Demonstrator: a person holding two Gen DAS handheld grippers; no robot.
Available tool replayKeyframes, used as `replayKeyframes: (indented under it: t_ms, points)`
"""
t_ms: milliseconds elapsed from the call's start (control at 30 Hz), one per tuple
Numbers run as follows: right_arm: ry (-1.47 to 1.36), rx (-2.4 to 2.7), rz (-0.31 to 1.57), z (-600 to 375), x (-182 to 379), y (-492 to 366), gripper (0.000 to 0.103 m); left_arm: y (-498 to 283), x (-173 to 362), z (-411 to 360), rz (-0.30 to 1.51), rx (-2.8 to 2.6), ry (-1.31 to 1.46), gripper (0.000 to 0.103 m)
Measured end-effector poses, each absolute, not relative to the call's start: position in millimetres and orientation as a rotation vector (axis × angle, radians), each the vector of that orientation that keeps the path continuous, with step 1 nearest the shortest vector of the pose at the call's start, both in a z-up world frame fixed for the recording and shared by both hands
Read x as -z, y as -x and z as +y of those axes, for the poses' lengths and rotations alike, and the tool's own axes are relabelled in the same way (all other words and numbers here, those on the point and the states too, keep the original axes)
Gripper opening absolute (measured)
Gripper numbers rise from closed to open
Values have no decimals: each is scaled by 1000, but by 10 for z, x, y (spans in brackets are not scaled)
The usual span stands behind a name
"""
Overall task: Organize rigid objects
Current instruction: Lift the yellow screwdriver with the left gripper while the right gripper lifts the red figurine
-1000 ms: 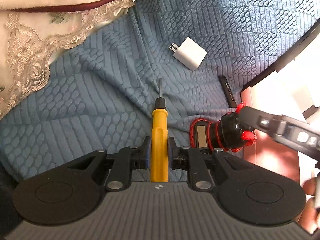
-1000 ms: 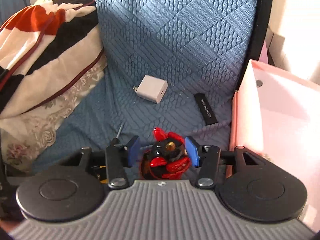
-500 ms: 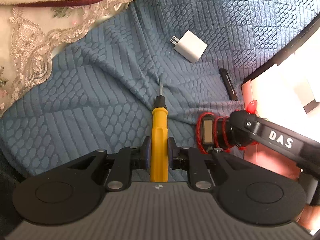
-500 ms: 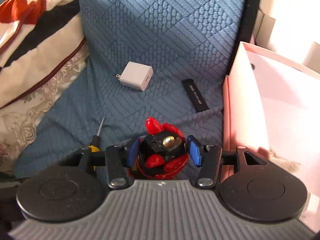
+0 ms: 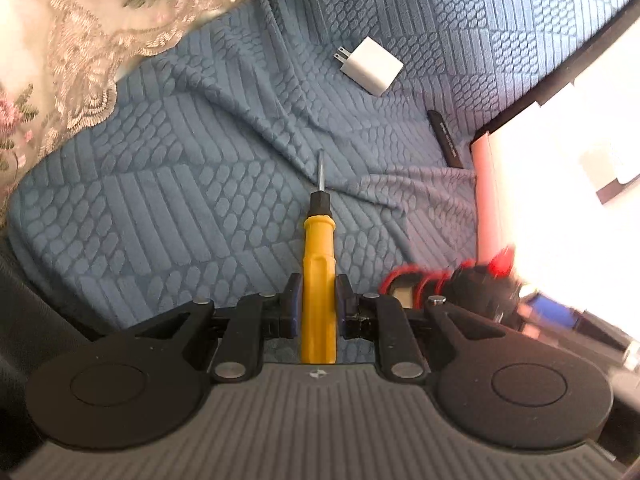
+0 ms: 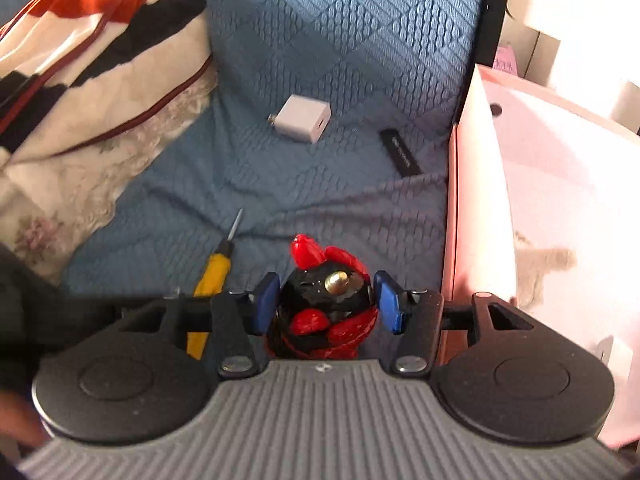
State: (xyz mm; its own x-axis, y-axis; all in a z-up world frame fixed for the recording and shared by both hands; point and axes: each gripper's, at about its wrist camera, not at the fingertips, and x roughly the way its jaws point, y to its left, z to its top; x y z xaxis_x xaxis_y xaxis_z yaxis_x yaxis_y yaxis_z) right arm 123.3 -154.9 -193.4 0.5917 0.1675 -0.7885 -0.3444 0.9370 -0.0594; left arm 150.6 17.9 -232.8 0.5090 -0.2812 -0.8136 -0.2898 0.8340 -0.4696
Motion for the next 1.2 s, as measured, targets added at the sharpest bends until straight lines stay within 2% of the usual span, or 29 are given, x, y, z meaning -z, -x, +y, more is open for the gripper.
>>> replayKeyframes:
  t_ms: [333,467,633,833,967,1200]
  points:
    - [183,-316,866,-1587,1948,-1101,53,-1532,2330,181,1036,0,655,21]
    - [216,-304,883,-1552,2019,-1104,61,-1572,2350,177,1038,-12,643,21]
    - [220,-274,935,-1544,2199,-1174,62,-1627,2362,143,1044,-19,613,21]
    - [172,-269,914,-1572,2302,-1196,62,-1690,2373,89,1046,-19,564,21]
    - [120,-259,920,-1607,2290,-1228,62,-1707,2362,35,1039,-15,525,27]
    - [95,-239,925,-1649,2256,-1211,62,-1766,2346,-69,1030,-16,448,27]
